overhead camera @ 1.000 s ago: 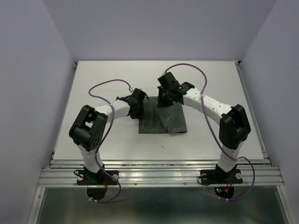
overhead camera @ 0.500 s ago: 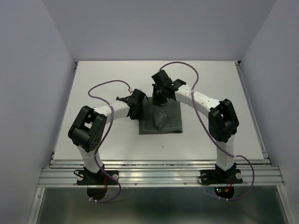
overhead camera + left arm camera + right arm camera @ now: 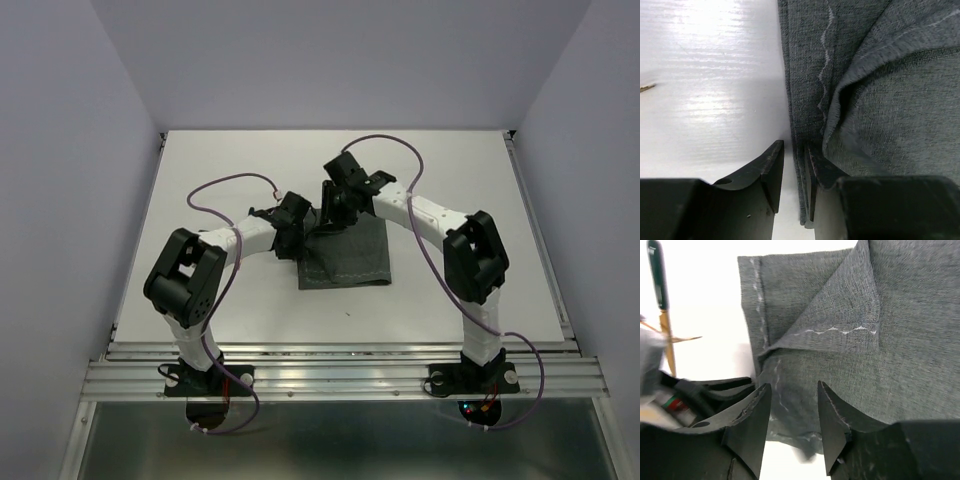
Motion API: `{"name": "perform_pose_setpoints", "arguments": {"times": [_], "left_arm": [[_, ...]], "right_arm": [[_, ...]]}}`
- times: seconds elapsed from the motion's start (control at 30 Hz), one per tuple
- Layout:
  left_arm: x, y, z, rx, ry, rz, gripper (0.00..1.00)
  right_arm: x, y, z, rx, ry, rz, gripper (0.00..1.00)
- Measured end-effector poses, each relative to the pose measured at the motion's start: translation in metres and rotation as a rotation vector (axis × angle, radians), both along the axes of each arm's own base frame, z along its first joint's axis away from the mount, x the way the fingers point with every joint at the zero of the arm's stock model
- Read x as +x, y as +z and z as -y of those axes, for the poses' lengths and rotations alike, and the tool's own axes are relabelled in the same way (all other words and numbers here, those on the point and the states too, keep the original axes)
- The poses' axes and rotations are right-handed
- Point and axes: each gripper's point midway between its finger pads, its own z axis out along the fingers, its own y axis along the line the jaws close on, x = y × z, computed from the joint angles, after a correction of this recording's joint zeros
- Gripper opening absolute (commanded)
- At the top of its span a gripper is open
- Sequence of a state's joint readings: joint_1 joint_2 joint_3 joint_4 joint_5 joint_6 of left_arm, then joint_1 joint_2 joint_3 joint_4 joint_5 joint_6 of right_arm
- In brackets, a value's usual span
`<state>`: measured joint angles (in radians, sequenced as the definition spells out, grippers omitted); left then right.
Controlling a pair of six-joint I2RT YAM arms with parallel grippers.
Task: Fold the napkin into a case and place the utensils inside
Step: Fold the rectangle-folded napkin at the center of the board, then smooth out the square-folded napkin at the center of the board.
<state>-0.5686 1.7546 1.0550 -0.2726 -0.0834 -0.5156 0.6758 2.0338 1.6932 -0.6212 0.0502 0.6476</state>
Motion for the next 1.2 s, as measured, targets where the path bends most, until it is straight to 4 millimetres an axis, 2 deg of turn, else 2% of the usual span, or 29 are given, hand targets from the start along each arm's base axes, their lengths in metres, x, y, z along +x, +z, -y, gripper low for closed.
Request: {"name": "perform_pose_setpoints", "arguments": {"times": [0.13, 0.23, 0.3, 0.37, 0.47, 0.57, 0.63, 0.67, 0.73, 0.83, 1.03, 1.2], "left_arm": [[-0.005, 0.0, -0.005, 0.022, -0.003, -0.018, 0.34], [-0.007, 0.003, -0.008, 0.029, -0.006, -0.022, 0.34], [-0.007, 0.006, -0.009, 0.031, -0.005, -0.018, 0.34], [-0.006, 0.01, -0.011, 0.03, -0.004, -0.012, 0.34], [-0.005, 0.016, -0.015, 0.03, 0.002, -0.002, 0.34], [-0.004, 0.025, -0.017, 0.023, 0.004, 0.015, 0.34], [-0.003, 0.031, -0.018, 0.015, 0.006, 0.03, 0.34], [-0.002, 0.035, -0.019, 0.01, 0.006, 0.039, 0.34], [-0.001, 0.041, -0.017, -0.005, 0.001, 0.052, 0.35], [-0.001, 0.044, -0.014, -0.02, -0.003, 0.06, 0.35], [-0.003, 0.043, -0.012, -0.035, -0.012, 0.054, 0.35], [-0.002, 0.043, -0.011, -0.039, -0.014, 0.057, 0.35]], "right_arm": [[-0.001, 0.031, 0.006, 0.028, -0.017, 0.06, 0.47], [-0.008, 0.055, 0.015, 0.055, -0.025, 0.102, 0.43], [-0.014, 0.058, 0.02, 0.061, -0.029, 0.109, 0.4], [-0.019, 0.049, 0.023, 0.059, -0.033, 0.094, 0.39], [-0.03, 0.024, 0.029, 0.033, -0.037, 0.042, 0.4], [-0.037, 0.008, 0.033, 0.014, -0.039, 0.002, 0.44], [-0.036, 0.006, 0.032, 0.014, -0.041, -0.001, 0.53], [-0.034, 0.006, 0.034, 0.016, -0.048, -0.001, 0.59], [-0.033, 0.005, 0.034, 0.02, -0.055, -0.005, 0.59], [-0.027, 0.003, 0.038, 0.029, -0.078, -0.012, 0.6], [-0.001, -0.008, 0.057, 0.06, -0.158, -0.036, 0.6], [0.019, -0.019, 0.053, 0.096, -0.173, -0.06, 0.6]]}}
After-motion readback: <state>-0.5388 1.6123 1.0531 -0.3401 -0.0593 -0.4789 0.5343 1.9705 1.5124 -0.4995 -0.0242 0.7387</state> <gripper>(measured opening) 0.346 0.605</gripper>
